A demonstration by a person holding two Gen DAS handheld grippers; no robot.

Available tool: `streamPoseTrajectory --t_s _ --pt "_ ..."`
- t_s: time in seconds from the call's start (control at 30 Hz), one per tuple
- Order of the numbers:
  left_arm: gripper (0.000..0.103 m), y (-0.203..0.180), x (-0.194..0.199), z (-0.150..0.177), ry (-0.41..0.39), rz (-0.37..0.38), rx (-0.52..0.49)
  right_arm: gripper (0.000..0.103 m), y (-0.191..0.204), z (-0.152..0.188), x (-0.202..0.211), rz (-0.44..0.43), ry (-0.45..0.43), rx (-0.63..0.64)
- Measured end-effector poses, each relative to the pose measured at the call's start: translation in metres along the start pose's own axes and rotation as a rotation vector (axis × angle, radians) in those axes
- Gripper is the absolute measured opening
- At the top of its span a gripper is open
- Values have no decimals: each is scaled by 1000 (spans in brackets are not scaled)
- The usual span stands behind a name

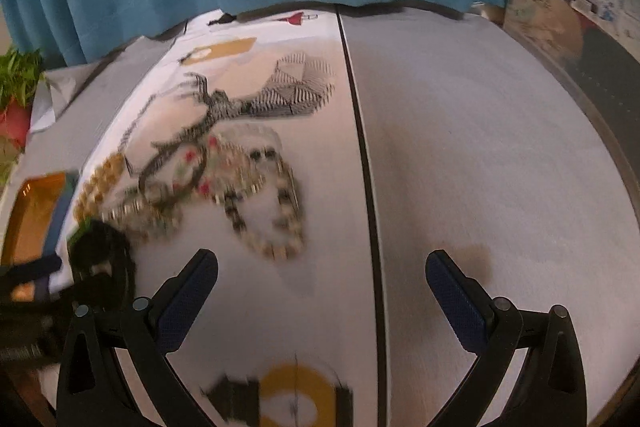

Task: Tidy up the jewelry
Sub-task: 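Grasp the green-black watch with the left tool while the right tool grasps a bead bracelet, then carry the watch in the left tool into the tray while the right tool drops the bead bracelet beside it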

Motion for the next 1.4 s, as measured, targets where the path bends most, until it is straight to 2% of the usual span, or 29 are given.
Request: streamPoseTrajectory --t_s 0.07,0.17,0.27,0.4,0.47,0.5,0.53,0.57,0.6,0.63,0.73,0.8,0.97,1.07,1.2,1.4 --pt "95 4 3 -1 -13 -6 7 103 -2 -11 -4 37 -17 14" --pt "92 13 0 -1 9 1 48 103 -5 -22 -18 90 -10 45" --pt "81 19 -7 2 34 -10 64 103 3 -23 -37 86 28 82" --pt "67 20 -8 1 13 -67 29 103 8 -26 -47 49 15 66" --pt "46 16 -6 1 3 -75 13 103 9 -28 -49 47 -3 71" --pt "18 12 -4 2 1 -62 4 103 10 -28 -49 44 -11 75" --pt "5 9 -4 3 11 -38 1 100 11 -28 -48 36 -21 84" --pt "5 8 -4 5 20 -18 10 93 14 -28 -44 24 -34 92" --pt "4 6 -3 5 14 13 20 55 19 -29 -37 3 -68 116" --pt "4 5 0 5 5 36 23 9 22 -27 -34 -10 -77 139" --pt "3 2 8 8 -28 60 -5 8 29 -19 -29 -73 -79 172" --pt "3 1 17 10 -56 64 -28 8 24 -13 -16 -66 -111 161" --pt "3 2 57 15 -135 98 -65 8 5 -14 45 -69 -212 85" --pt "3 8 97 17 -210 106 -83 8 -2 -15 83 -55 -251 70" --pt "3 21 140 20 -277 76 -105 8 1 -10 130 -25 -298 67" --pt "3 53 185 47 -315 44 -87 8 26 19 185 -57 -317 83"
Point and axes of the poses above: each gripper's, at about its wrist camera, not at the fingertips, and x roughly against the way its jaws point, y to its left, z to its underside, the point moved 8 cm from there along -x, roughly the way its jaws point, and after that the axes turned 5 degrees about z, right-handed, at the moved point
